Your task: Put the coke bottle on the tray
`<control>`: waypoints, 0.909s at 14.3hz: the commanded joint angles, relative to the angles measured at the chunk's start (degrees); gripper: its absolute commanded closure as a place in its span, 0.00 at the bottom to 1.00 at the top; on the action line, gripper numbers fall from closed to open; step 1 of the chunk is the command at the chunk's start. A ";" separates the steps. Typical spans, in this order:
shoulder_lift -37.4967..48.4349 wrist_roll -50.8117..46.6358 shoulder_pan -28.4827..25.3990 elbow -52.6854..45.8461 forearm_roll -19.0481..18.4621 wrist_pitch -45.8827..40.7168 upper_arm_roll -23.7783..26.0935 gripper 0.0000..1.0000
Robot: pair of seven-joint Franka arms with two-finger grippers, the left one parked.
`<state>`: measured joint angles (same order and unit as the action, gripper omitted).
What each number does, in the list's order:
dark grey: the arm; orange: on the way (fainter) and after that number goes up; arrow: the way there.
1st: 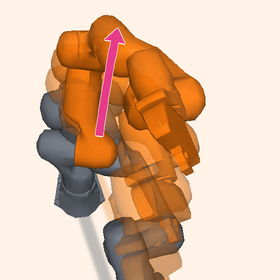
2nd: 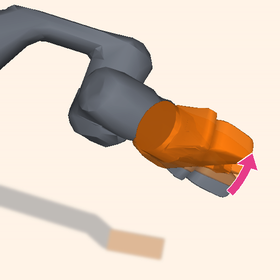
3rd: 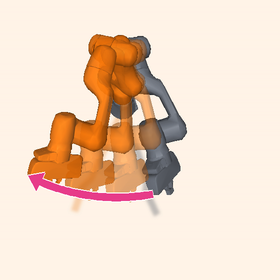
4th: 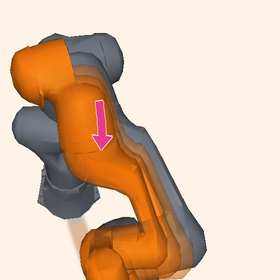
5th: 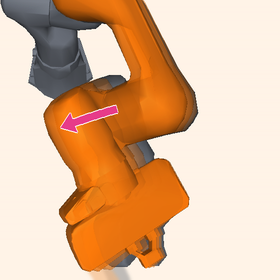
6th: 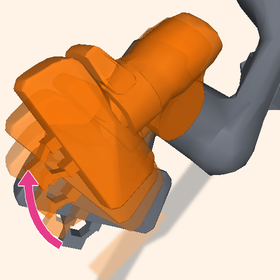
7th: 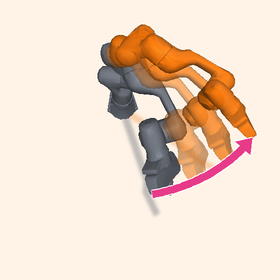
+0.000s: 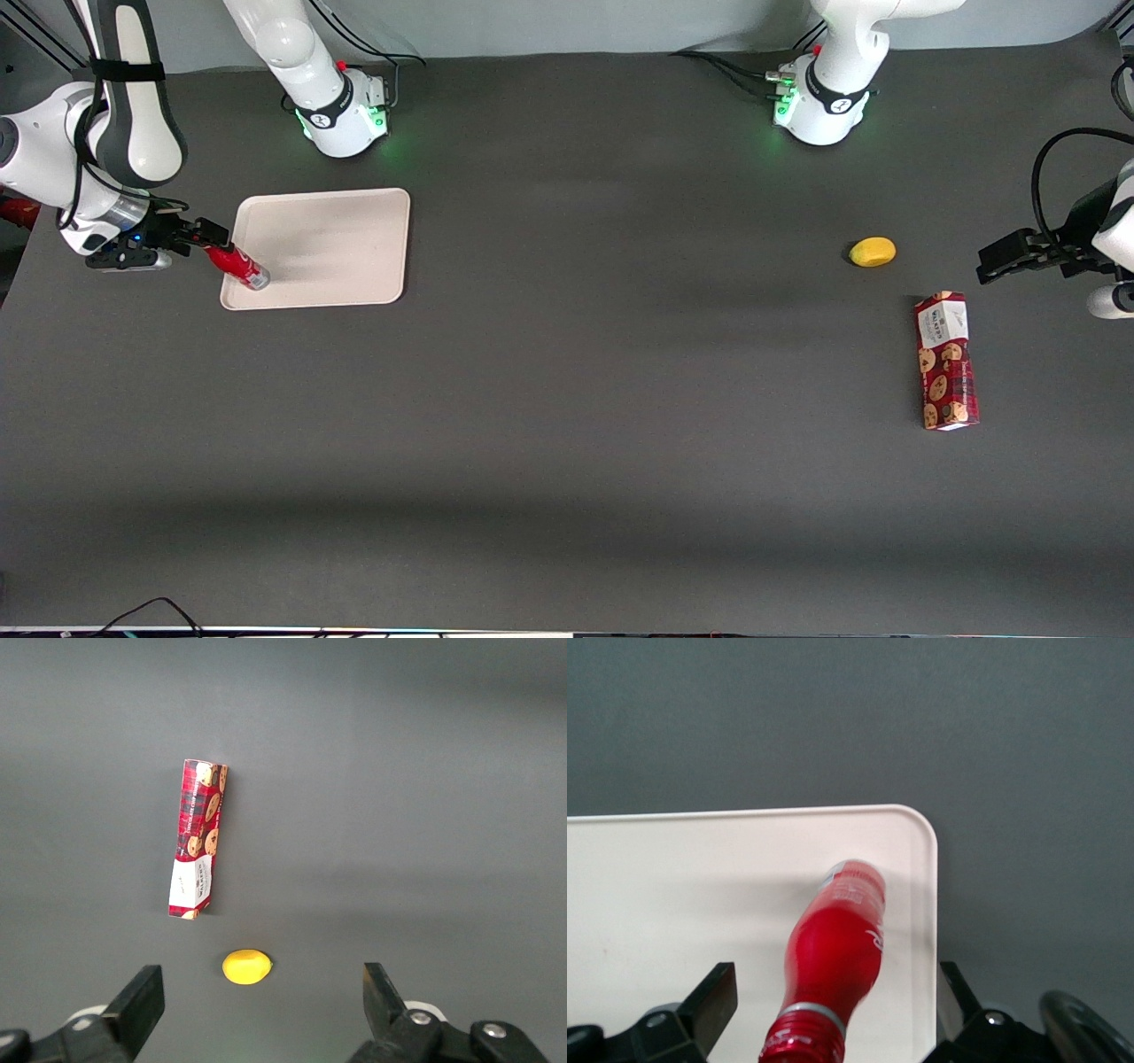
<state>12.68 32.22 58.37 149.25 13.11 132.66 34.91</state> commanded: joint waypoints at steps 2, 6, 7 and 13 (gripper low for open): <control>3.49 -2.84 -0.09 -7.19 0.25 -8.61 0.68 0.00; 3.50 -5.76 -1.93 -26.68 -0.54 -27.50 0.26 0.00; 2.54 -7.85 -3.68 -31.09 -1.85 -29.89 -0.27 0.00; -9.32 -17.16 -21.26 -54.49 -15.79 -38.78 -7.24 0.00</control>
<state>10.53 20.39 50.95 102.72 4.98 97.21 34.56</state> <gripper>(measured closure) 0.000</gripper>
